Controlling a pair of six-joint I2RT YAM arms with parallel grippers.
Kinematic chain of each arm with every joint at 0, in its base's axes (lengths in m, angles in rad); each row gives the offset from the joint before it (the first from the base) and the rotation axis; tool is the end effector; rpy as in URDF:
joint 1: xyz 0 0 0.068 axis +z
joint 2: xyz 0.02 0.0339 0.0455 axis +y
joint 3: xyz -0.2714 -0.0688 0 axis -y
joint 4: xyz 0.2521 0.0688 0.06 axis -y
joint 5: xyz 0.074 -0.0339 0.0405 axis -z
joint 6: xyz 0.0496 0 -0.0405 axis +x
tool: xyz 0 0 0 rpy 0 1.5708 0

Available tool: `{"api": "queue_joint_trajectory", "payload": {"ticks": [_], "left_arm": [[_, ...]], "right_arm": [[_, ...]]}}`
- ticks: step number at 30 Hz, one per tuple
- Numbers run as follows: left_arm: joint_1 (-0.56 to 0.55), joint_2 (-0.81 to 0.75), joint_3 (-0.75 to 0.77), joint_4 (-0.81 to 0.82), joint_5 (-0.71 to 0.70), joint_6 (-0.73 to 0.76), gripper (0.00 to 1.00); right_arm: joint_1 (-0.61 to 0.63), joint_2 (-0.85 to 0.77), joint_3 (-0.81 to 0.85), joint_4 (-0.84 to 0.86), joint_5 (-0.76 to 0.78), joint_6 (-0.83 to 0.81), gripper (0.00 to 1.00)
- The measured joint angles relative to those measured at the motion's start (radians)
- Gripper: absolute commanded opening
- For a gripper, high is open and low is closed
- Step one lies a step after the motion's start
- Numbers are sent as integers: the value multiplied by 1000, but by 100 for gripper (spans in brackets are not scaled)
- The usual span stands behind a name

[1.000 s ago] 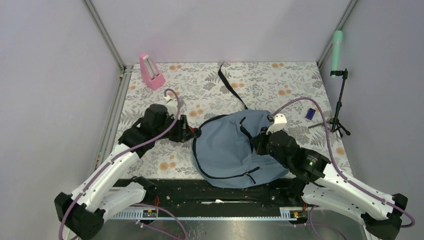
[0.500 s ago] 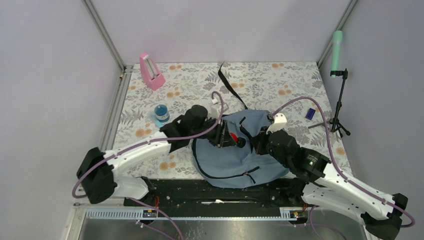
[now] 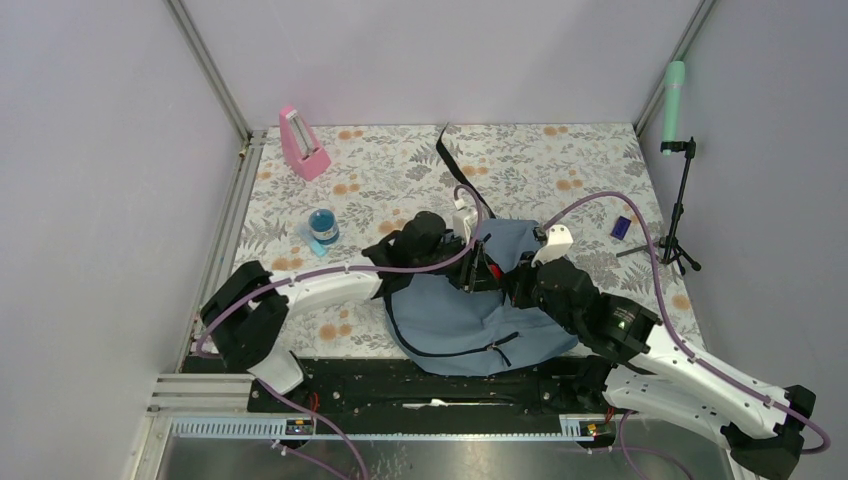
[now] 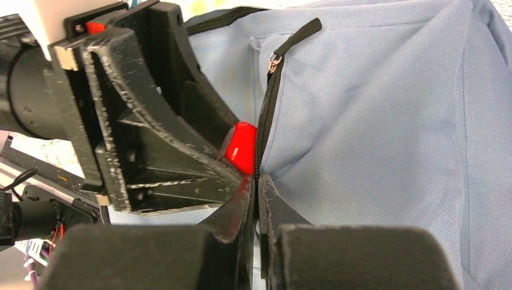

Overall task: Pack the student bag
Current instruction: Place the personal item in the student bag.

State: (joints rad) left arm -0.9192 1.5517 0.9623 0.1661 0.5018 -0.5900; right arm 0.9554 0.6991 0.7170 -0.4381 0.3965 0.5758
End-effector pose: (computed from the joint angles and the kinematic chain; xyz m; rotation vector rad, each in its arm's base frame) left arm 0.2023 -0.3046 0.2463 0.7286 2.1359 -1.4013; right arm 0.1153 0.1299 0.3038 -0.1209 2.0033 0.6061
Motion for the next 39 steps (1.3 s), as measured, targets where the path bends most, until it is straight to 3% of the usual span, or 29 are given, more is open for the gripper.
{"api": "queue_joint_trajectory", "payload": {"ticks": [6,11,15,20,22,31,37,39], "left_arm": [[-19,89,0,151,-1,-45,18],[-26,137,-6,208,-2,-60,25],[-28,158,-16,245,-13,-60,37],[-30,196,-21,283,-25,-51,68],[-31,198,-24,292,-28,-49,74],[-29,174,-41,278,-75,6,84],[-32,81,-117,243,-148,59,98],[-32,45,-141,224,-173,74,99]], "right_arm": [[0,6,6,0,2,0,5],[0,5,6,-4,3,0,5],[0,3,6,-6,2,0,5],[0,4,6,-6,2,1,5],[0,5,6,-6,2,1,5],[0,0,15,-21,1,3,5],[0,0,15,-21,1,6,5],[0,0,15,-21,0,7,5]]}}
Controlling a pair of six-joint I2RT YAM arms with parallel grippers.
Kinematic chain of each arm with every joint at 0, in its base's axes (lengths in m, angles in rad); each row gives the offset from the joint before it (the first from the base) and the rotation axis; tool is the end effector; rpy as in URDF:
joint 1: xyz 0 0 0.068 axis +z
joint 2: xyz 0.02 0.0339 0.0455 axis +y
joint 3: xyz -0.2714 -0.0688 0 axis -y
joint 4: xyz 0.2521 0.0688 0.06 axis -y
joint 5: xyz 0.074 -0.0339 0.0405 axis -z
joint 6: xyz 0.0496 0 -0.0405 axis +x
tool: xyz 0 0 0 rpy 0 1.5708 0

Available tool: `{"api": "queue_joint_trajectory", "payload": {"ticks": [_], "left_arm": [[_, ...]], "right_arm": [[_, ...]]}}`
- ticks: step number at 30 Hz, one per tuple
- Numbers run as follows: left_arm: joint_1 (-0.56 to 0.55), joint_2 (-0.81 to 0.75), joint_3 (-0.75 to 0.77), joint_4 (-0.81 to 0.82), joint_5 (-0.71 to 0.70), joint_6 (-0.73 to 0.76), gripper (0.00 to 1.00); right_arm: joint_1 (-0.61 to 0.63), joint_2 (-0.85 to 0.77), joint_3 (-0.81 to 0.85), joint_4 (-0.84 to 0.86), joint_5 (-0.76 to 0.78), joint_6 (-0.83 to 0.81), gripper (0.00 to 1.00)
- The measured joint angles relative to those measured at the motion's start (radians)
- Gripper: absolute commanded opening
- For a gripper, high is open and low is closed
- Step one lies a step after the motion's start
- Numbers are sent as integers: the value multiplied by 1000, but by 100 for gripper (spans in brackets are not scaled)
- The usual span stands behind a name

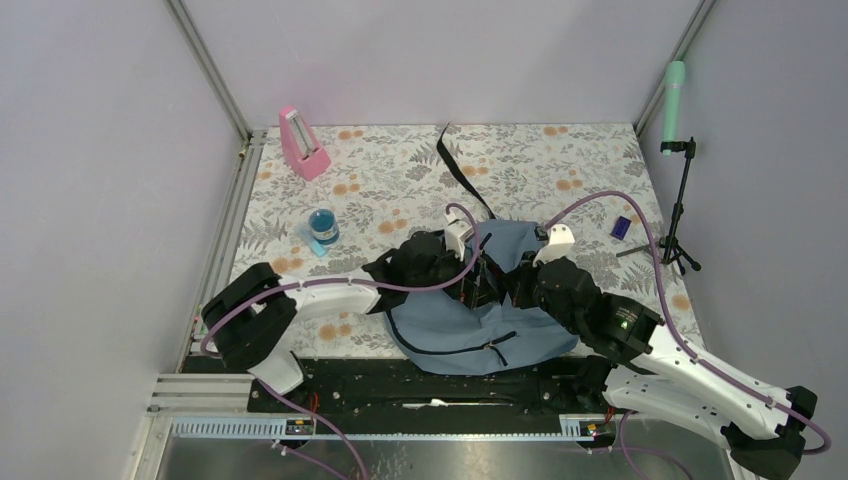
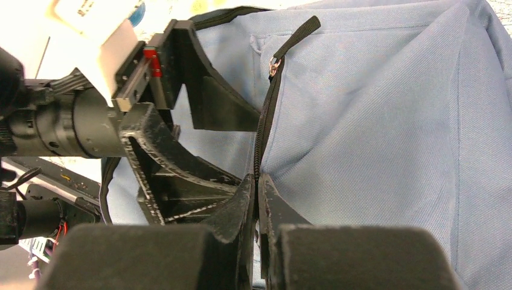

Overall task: Pack the student bag
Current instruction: Place the personal item in the student bag, then pick up the personal item from the center of the board.

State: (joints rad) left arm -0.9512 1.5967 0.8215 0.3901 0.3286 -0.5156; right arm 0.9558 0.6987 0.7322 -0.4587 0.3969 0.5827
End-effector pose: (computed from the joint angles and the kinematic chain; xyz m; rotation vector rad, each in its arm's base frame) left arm 0.1967 -0.3033 0.2058 0.6997 2.0491 -1.2355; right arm 0.1144 0.1288 0.3071 -0.1158 2.0085 0.6068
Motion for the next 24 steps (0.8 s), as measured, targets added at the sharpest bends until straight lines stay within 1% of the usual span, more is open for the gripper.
{"api": "queue_joint_trajectory", "payload": {"ticks": [7,12,17,18,20,22,24], "left_arm": [[0,-126,-62,-95,-108,45,99],[14,-278,-129,-183,-208,48,99],[53,-433,-129,-304,-335,52,99],[67,-457,-128,-328,-353,50,99],[132,-512,-128,-396,-391,32,99],[217,-555,-132,-451,-417,7,99],[333,-605,-156,-501,-440,-30,99]], "right_arm": [[0,0,0,0,0,0,5],[0,0,0,0,1,0,5],[0,0,0,0,0,1,5],[0,0,0,0,1,1,5],[0,2,0,1,1,1,5],[0,4,0,1,1,1,5],[0,4,0,1,1,1,5]]}}
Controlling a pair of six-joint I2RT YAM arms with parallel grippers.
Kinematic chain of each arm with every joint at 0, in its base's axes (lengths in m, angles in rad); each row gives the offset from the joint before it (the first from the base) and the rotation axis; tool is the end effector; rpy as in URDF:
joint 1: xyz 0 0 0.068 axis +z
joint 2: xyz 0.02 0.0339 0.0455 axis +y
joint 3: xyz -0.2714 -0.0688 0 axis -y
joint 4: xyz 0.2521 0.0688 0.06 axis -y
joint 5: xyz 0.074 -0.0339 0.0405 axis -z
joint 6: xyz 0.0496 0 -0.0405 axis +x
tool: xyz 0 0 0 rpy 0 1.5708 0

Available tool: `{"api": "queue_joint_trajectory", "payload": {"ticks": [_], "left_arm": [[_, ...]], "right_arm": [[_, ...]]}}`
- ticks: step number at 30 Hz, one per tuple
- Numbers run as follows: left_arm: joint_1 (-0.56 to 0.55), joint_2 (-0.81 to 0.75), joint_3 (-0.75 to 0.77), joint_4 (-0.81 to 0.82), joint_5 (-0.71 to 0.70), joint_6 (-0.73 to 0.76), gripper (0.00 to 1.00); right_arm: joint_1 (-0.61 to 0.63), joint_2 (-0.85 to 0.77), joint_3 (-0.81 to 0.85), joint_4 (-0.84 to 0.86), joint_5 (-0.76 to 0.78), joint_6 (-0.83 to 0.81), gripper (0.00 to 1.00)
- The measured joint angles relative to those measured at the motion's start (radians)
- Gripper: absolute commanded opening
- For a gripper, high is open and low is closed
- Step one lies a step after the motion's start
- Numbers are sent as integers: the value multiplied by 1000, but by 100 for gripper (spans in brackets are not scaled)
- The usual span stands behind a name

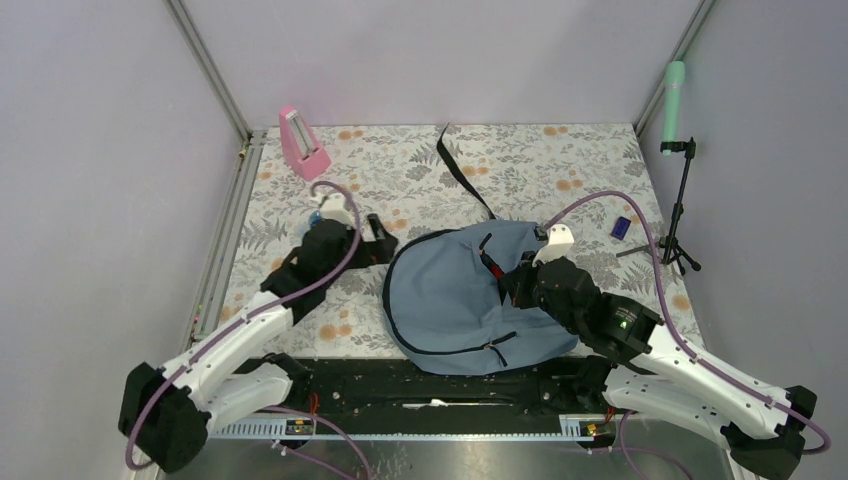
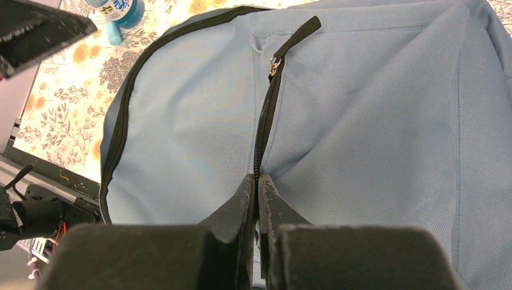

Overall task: Pack the student bag
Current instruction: Pick up the personal item from the center of the board.

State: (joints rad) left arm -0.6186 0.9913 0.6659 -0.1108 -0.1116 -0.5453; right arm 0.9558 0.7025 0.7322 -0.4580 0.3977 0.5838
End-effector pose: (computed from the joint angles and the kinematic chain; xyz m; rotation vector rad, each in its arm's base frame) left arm 0.1997 -0.1354 0.2648 0.0022 2.0611 -0.6253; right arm 0.1149 0.1294 0.3066 -0.1152 2.0110 0.6046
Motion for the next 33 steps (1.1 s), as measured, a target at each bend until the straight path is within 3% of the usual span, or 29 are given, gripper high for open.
{"api": "queue_joint_trajectory", "payload": {"ticks": [5,11,17,21,27,33], "left_arm": [[193,-55,-55,-106,-61,-53,99],[347,69,-60,-209,-115,-93,99],[429,171,-56,-208,-156,-106,98],[481,314,-8,-208,-159,-83,83],[528,447,46,-185,-149,-58,70],[529,497,84,-170,-141,-53,69]], "right_arm": [[0,0,0,0,0,0,5],[0,-4,0,0,1,0,5],[0,-14,0,-1,2,-3,5],[0,-21,0,-1,2,-10,6],[0,-34,0,-2,5,-26,6],[0,-37,0,-2,5,-36,6]]}}
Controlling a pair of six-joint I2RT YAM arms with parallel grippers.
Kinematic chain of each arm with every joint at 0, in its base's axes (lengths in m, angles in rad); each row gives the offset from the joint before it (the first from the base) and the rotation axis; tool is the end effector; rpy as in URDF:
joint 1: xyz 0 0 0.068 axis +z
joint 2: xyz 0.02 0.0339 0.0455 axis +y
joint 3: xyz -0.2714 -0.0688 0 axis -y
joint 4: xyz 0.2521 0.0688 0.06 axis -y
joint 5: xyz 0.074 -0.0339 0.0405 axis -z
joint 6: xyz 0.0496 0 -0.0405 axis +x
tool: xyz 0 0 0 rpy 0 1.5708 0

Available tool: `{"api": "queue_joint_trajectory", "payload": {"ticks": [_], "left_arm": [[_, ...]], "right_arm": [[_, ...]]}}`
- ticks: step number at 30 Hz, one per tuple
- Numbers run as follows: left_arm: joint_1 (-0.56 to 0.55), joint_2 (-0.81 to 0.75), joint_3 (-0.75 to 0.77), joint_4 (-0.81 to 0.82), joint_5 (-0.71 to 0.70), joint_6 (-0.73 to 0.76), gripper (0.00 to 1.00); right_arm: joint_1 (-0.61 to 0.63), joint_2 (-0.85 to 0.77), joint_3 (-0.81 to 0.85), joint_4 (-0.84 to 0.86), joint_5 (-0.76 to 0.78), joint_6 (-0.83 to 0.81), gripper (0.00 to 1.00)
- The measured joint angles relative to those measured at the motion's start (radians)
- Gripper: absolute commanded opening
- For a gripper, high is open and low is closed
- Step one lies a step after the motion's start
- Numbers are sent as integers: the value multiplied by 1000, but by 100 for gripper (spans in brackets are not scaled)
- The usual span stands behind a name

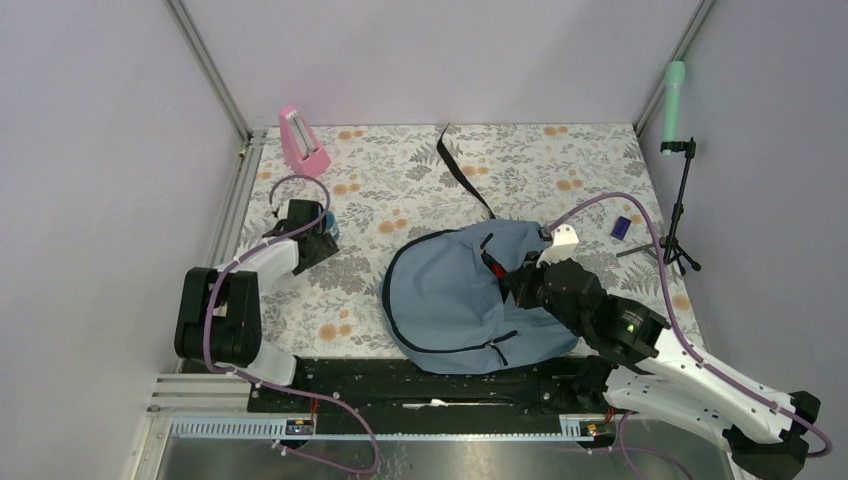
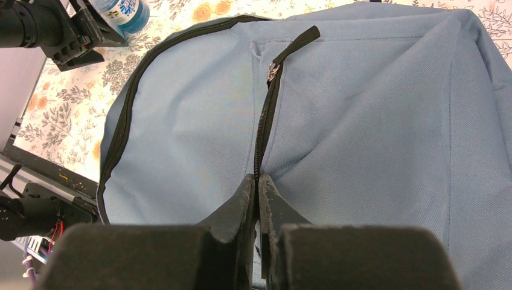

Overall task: Pack the student bag
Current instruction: Pick up the personal item from the center of the board.

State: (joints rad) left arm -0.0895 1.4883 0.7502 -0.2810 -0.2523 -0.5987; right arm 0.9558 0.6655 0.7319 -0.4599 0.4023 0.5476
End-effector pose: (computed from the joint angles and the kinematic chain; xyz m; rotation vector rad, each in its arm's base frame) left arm 0.2884 -0.0135 0.1548 -0.7279 2.4351 0.0607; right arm 0.1108 0.1232 0.3118 -0.1361 1.9749 0.6020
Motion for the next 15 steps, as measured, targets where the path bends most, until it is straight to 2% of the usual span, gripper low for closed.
{"api": "queue_joint_trajectory", "payload": {"ticks": [4,9,15], "left_arm": [[4,37,34,8,7,0,68],[24,74,58,8,21,-1,60],[57,95,77,1,40,-2,54]], "right_arm": [[0,2,0,0,0,-3,6],[0,4,0,1,0,-6,6],[0,4,0,1,0,-6,6]]}}
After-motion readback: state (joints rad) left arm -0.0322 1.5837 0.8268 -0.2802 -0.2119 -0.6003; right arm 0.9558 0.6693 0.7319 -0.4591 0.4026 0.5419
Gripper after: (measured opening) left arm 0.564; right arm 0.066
